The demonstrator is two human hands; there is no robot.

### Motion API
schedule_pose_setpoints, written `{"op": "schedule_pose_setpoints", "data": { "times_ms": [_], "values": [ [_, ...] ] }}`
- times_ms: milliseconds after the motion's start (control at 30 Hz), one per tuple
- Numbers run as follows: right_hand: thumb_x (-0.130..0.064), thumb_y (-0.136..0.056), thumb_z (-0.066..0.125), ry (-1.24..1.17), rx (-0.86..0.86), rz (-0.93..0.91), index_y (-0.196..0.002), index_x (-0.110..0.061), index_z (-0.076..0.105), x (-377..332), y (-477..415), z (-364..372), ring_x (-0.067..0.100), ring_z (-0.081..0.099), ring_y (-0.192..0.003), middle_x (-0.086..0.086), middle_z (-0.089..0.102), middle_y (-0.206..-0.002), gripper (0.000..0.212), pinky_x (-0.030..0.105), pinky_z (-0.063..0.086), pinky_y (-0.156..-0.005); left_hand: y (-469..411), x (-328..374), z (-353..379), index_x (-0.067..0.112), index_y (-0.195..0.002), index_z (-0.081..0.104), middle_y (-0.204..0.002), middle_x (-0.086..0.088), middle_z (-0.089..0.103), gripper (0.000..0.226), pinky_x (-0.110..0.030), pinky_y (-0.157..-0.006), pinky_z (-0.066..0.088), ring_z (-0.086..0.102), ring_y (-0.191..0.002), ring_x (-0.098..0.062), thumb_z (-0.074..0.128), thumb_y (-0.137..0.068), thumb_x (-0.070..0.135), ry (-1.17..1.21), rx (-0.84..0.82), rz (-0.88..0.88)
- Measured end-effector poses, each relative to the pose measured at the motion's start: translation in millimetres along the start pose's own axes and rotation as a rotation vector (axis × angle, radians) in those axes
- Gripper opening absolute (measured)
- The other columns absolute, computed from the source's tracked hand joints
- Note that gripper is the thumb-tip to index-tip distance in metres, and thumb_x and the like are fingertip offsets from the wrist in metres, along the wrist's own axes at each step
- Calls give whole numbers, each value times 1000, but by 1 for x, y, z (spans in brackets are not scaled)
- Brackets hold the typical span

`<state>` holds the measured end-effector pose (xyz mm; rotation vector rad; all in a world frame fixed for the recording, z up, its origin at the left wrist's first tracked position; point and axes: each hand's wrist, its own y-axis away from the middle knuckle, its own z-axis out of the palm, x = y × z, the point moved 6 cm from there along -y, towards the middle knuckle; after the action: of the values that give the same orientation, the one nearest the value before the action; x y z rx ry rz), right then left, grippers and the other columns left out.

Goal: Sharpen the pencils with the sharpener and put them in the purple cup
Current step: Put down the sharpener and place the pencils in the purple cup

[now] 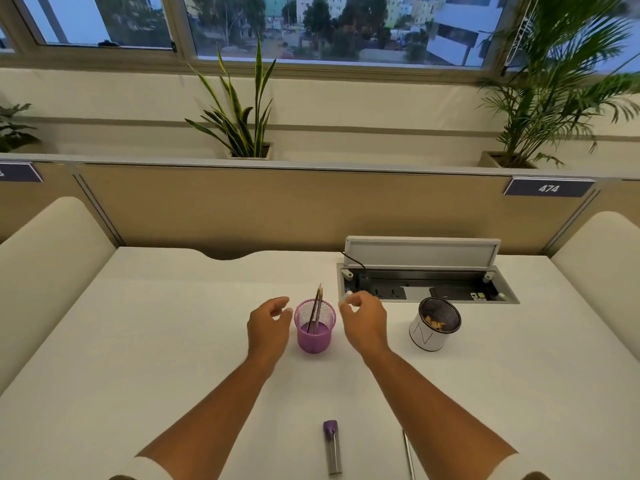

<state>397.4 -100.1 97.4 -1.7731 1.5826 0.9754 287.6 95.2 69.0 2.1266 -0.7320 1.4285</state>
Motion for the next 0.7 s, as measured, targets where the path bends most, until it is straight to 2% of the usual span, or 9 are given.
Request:
{"op": "schedule_pose_setpoints", "data": {
  "times_ms": [67,133,200,333,400,500,633,700],
  "values": [
    [-25,-96,65,-23,36,56,-96,-13,67,15,7,-19,22,66,-95,3,69,-99,12,37,56,-83,8,-10,-9,13,-132,68,-132,-5,71,33,-35,-102,52,65,-120,-22,65,-100,6,-45,21,-10],
    [-24,-97,64,-4,51,129,-95,-11,66,37,17,-37,23,66,-91,5,69,-94,14,37,56,-78,17,-26,-17,11,-134,67,-135,-8,70,35,-37,-105,51,65,-121,-25,65,-99,5,-118,13,-24],
    [-26,-95,66,22,32,177,-95,-10,66,61,29,-50,25,65,-91,5,69,-94,16,41,57,-81,28,-44,-21,11,-137,65,-139,-10,67,39,-38,-108,50,64,-125,-28,67,-98,8,-225,-53,-22],
    [-30,-94,68,122,7,255,-107,-11,64,103,65,-78,22,59,-96,0,61,-101,23,33,48,-80,56,-65,-19,10,-141,61,-148,-10,61,46,-41,-117,43,57,-136,-30,71,-96,17,-466,-189,85],
    [-31,-94,68,170,10,261,-108,-11,65,121,84,-88,22,60,-100,0,62,-104,25,34,49,-84,68,-71,-17,9,-144,58,-152,-11,57,50,-40,-120,36,51,-142,-30,70,-97,21,-572,-231,141],
    [-34,-91,71,241,-11,274,-103,-13,65,143,113,-92,20,60,-92,0,67,-101,25,34,51,-83,81,-77,-14,10,-149,55,-159,-12,50,54,-41,-123,30,43,-150,-30,67,-99,26,-704,-272,210],
    [-39,-88,72,309,-34,269,-84,-19,58,157,153,-92,14,60,-72,-5,64,-81,26,30,45,-62,94,-85,-11,11,-152,51,-163,-12,45,58,-45,-122,32,40,-152,-31,62,-100,34,-885,-312,282],
    [-42,-87,71,361,-49,275,-83,-20,55,163,169,-89,15,61,-72,-6,63,-80,27,30,41,-59,99,-91,-10,12,-153,50,-165,-12,42,59,-46,-121,33,38,-153,-33,57,-101,37,-962,-331,317]
  ]
}}
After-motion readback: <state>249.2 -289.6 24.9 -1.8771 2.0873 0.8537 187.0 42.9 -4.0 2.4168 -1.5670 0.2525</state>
